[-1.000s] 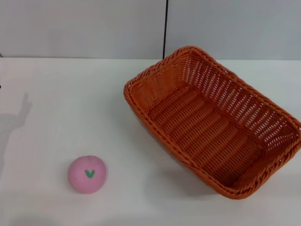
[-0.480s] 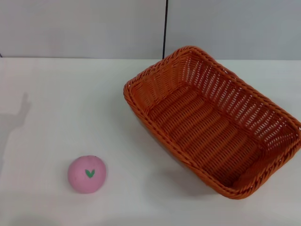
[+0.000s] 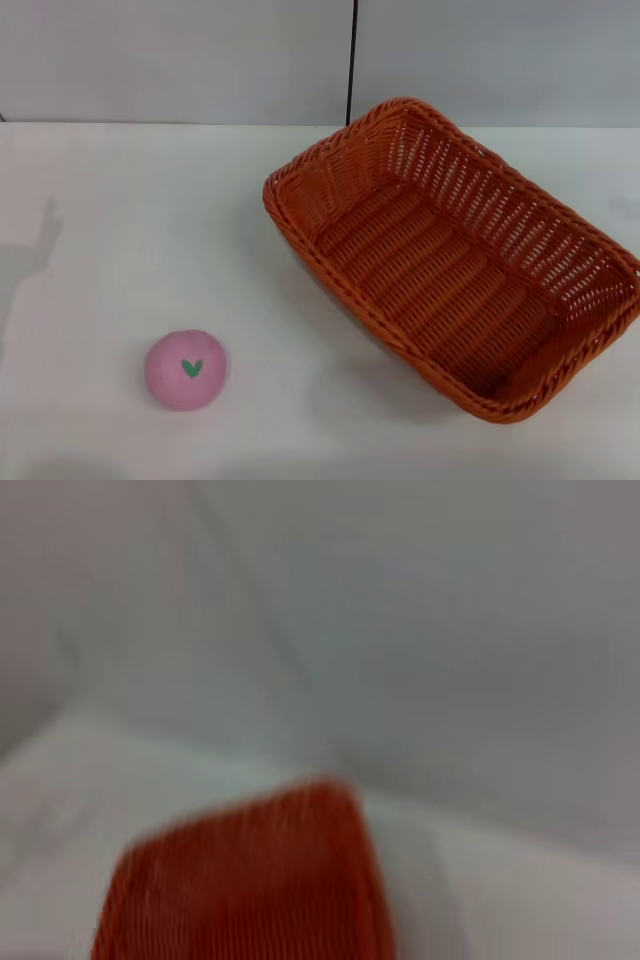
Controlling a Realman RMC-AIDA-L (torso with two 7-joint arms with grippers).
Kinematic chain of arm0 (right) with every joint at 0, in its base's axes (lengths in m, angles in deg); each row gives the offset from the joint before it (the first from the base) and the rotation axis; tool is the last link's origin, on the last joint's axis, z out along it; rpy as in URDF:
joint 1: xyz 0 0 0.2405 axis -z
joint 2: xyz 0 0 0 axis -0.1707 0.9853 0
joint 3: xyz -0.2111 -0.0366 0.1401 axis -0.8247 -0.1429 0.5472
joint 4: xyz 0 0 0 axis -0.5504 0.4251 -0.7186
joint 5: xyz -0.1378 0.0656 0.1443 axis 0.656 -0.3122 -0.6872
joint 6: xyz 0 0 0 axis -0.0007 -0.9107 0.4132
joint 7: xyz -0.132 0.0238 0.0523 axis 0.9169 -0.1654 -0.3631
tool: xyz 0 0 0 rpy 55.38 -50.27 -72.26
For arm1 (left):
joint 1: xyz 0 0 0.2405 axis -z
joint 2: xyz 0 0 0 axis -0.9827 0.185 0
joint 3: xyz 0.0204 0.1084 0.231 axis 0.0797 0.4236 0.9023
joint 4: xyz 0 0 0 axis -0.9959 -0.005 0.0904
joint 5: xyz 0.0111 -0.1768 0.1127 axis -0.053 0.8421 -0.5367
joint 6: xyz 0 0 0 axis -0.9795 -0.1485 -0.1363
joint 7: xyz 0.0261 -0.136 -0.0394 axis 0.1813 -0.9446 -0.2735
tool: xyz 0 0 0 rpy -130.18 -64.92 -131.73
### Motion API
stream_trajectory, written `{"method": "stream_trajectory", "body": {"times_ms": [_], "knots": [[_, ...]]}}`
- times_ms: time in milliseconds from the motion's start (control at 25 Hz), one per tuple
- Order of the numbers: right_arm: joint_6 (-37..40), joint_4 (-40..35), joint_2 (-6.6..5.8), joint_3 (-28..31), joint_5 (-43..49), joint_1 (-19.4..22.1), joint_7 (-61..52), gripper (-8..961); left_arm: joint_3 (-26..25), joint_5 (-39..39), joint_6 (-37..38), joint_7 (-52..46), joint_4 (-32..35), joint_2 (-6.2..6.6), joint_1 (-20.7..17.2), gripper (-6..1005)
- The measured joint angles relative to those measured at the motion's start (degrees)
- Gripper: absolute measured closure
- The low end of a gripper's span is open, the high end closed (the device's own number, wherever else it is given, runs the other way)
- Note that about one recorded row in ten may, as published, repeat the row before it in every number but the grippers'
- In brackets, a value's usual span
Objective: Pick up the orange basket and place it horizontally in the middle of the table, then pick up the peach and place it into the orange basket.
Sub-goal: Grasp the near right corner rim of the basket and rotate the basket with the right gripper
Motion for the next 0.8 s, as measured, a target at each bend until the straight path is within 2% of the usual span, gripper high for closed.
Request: {"method": "stream_trajectory", "body": {"times_ms": [40,120,200,240,400,560,800], "knots": [[0.0,0.0,0.0,0.0,0.0,0.0,0.0,231,0.0,0.0,0.0,0.0,0.0,0.0,0.0,138],[-0.6,1.3,-0.05,-4.8,2.2,-1.3,-0.6,231,0.0,0.0,-0.1,0.0,0.0,0.0,0.0,138],[-2.4,2.5,0.23,-12.0,2.8,-1.9,-2.2,230,0.0,0.1,-0.2,0.0,-0.1,-0.01,0.0,138],[-2.4,2.5,0.23,-12.0,2.8,-1.9,-2.2,230,0.0,0.1,-0.3,0.0,-0.1,-0.03,0.0,138],[-5.5,4.7,0.78,-19.1,4.0,-3.0,-3.3,230,0.0,0.1,-0.3,0.0,-0.1,-0.09,0.0,138],[-7.1,7.1,0.91,-22.1,4.1,-3.6,-3.5,231,0.0,0.1,-0.4,0.0,-0.1,-0.09,0.0,138],[-10.9,11.0,2.08,-27.3,5.8,-3.9,-3.5,230,0.1,0.1,-0.4,0.0,-0.1,-0.17,-0.1,138]]}}
